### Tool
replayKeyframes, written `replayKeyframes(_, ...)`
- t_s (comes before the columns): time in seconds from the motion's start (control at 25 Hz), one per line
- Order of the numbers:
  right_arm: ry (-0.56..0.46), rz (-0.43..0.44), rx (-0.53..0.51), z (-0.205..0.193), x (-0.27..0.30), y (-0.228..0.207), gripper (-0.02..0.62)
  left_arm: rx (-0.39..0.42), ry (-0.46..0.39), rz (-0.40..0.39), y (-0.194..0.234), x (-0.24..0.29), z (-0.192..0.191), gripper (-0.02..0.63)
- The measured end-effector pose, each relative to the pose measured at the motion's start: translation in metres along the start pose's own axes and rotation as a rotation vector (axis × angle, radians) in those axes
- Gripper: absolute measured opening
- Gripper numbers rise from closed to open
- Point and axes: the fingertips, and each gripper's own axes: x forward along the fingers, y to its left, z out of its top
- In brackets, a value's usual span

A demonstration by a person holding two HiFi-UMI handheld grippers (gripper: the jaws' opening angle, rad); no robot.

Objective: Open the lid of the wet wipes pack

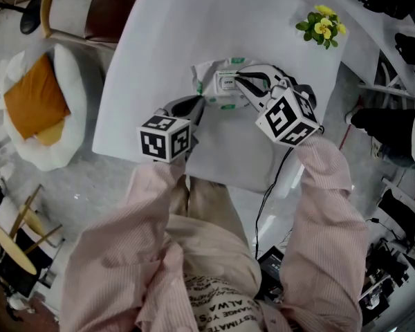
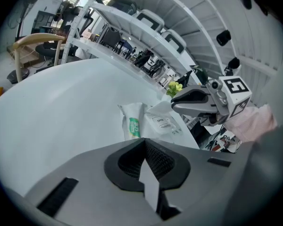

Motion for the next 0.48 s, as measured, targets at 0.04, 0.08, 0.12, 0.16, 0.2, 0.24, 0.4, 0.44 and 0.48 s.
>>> replayKeyframes(0.04,-0.004,-0.009,0.001,0.001,0.001,-0.004,0.025,-0.001,0.001,0.001,0.000,0.000,0.000,0.000)
replayKeyframes(0.08,-0.006,-0.016,0.003,0.001,0.002,-0.007,0.023,-0.002,0.002,0.001,0.001,0.000,0.000,0.000)
replayKeyframes(0.12,-0.008,-0.023,0.004,0.002,0.003,-0.011,0.023,-0.004,0.004,0.002,0.001,0.001,0.000,0.000)
replayKeyframes(0.16,-0.010,-0.030,0.005,0.002,0.004,-0.014,0.023,-0.005,0.004,0.003,0.001,0.001,0.001,0.000)
replayKeyframes(0.2,-0.012,-0.036,0.005,0.002,0.005,-0.016,0.023,-0.007,0.005,0.004,0.001,0.001,0.001,0.000)
replayKeyframes(0.24,-0.014,-0.042,0.006,0.002,0.006,-0.019,0.023,-0.008,0.005,0.006,0.001,0.002,0.001,0.000)
replayKeyframes(0.4,-0.020,-0.067,0.017,0.002,0.010,-0.028,0.023,-0.012,0.004,0.009,0.001,0.001,0.001,0.000)
replayKeyframes(0.44,-0.022,-0.074,0.023,0.002,0.011,-0.030,0.023,-0.012,0.004,0.010,0.001,0.002,0.001,0.000)
replayKeyframes(0.48,-0.023,-0.081,0.030,0.001,0.013,-0.033,0.023,-0.013,0.004,0.011,0.001,0.002,0.001,0.000)
